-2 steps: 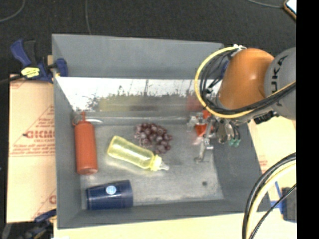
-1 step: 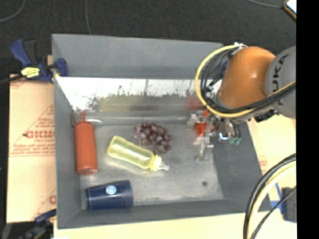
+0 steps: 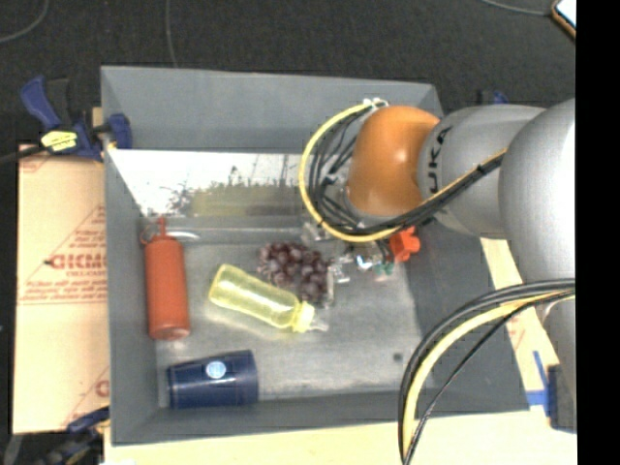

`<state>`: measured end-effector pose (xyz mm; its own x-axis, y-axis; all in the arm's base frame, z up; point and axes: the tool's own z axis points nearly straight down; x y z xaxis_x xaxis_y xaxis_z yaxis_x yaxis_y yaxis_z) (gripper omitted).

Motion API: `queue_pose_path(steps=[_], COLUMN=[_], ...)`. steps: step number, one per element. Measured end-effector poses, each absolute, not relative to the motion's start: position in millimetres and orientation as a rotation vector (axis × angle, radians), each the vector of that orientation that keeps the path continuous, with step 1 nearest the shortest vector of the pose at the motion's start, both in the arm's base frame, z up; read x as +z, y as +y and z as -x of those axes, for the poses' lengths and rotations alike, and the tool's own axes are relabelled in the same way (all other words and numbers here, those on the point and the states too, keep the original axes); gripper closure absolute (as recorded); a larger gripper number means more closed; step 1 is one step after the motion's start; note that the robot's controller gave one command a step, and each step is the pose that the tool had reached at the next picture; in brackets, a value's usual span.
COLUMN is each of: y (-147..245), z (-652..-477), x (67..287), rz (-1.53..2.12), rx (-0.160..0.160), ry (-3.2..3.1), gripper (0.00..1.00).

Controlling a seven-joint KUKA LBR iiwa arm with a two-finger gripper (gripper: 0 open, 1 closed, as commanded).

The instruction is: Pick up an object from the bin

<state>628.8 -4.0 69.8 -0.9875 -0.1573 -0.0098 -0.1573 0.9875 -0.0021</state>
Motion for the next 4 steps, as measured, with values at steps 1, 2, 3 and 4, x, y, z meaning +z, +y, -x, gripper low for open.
queue_pose_path(steps=[1,2,3,4], y=[12,-6,25,25], z=[-635.5,-630.3,-625.1,-618.1], x=[111,76,72,74], rz=[-0.320,0.199,-0.316,-0.073], rx=[-0.004,-0.003,-0.003,-0.002], ry=[3.106,3.122,3.104,3.124], gripper=[0.00,0.00,0.00,1.00])
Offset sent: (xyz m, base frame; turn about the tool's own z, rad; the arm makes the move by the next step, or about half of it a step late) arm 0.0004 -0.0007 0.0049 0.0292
